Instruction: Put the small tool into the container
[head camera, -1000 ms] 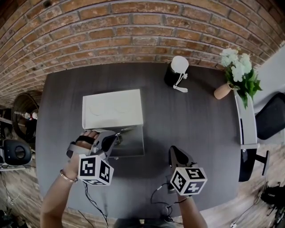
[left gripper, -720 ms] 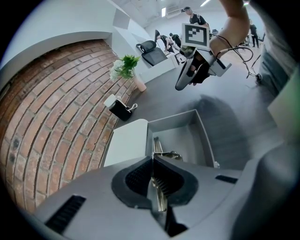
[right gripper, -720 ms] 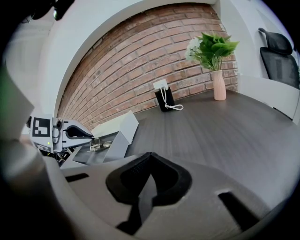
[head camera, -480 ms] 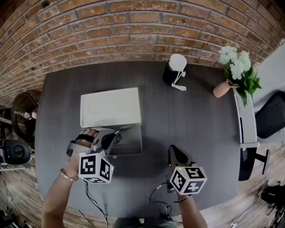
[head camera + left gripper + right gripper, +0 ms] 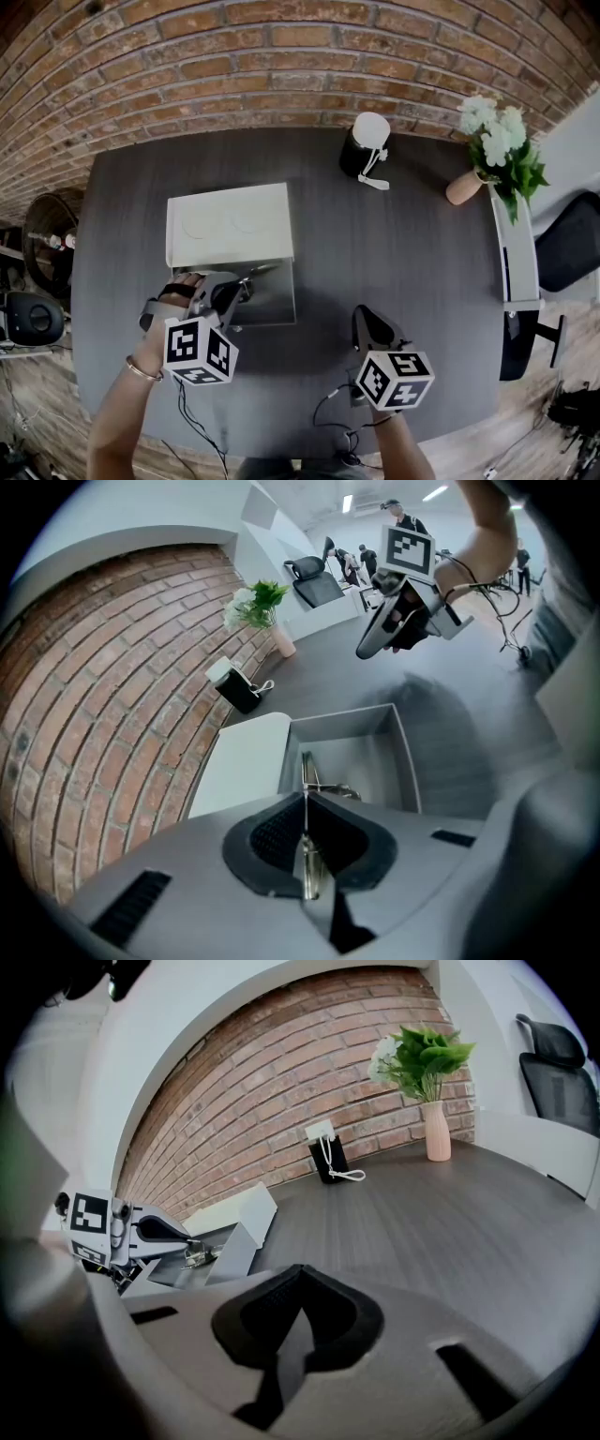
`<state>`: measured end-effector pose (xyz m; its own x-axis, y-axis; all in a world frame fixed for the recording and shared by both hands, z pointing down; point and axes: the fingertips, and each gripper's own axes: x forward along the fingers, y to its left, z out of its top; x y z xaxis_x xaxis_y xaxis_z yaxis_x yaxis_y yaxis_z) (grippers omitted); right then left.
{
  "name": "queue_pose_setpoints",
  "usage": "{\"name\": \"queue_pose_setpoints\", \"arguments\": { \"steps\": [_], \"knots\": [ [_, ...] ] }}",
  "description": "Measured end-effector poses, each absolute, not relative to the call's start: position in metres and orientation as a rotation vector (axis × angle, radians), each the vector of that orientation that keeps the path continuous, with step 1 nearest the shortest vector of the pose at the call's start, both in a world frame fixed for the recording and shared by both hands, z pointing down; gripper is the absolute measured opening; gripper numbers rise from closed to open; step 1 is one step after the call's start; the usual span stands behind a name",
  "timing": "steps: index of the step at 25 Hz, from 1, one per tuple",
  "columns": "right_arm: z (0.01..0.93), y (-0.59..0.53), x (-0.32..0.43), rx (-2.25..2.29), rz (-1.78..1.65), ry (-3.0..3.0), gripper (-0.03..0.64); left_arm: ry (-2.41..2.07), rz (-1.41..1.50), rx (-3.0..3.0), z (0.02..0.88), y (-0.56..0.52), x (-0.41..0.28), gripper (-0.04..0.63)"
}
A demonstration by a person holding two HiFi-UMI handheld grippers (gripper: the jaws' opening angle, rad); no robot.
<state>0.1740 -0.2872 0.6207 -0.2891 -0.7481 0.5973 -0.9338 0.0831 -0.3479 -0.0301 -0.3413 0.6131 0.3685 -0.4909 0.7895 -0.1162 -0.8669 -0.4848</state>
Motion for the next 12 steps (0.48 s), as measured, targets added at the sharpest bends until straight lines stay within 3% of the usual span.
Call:
{"name": "queue_pose_setpoints", "arguments": {
  "steps": [12],
  "knots": [
    [0.617,-0.283,0.176,1.719,1.014,-2.093,0.002,0.541,-1.566,-2.477,0.619,-0.331,-0.028,0.030]
  ]
}}
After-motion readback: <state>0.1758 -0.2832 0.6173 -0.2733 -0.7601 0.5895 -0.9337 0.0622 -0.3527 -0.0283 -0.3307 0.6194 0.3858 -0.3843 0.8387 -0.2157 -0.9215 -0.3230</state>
